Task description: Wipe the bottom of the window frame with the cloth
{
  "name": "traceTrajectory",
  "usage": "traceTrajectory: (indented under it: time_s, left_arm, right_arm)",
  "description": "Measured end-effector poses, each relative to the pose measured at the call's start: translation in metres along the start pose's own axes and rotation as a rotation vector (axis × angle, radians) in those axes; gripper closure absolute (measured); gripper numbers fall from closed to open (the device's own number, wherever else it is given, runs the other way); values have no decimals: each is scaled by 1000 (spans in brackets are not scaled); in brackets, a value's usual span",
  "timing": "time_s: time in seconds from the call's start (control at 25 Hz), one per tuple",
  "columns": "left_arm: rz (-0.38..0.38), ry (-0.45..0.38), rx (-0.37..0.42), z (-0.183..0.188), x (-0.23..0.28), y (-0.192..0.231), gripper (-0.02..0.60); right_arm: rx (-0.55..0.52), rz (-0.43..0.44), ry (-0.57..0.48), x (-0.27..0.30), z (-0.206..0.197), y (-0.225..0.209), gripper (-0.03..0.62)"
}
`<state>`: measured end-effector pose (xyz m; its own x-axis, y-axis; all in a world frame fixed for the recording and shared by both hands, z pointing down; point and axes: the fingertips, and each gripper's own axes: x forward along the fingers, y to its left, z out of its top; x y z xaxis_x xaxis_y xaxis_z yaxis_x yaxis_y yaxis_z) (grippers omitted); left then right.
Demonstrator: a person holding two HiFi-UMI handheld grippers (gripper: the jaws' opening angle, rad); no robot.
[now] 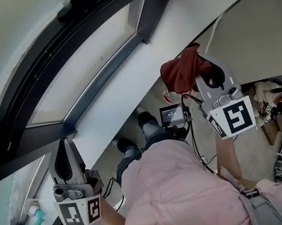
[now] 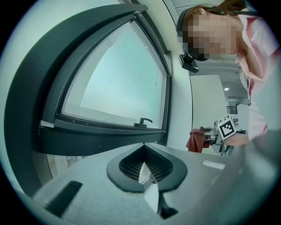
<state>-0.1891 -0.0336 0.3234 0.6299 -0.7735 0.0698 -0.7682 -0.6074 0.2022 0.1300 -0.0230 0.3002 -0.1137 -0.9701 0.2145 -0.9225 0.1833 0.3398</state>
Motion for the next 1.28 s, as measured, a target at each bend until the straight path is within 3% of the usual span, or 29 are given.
traceTrajectory:
  time_s: [0.36,0.68,1.28]
  left_arm:
    - [81,-13,-26,-7,78,-63,584]
    - [194,-53,-31,-13,113,-94,584]
    - [220,-65,-11,-15,146,-127,586]
  right_arm:
    - [25,143,-66,61,-24,-74,539]
    - [30,274,-82,92,-48,-105,539]
    - [79,392,-152,106,-49,-89,539]
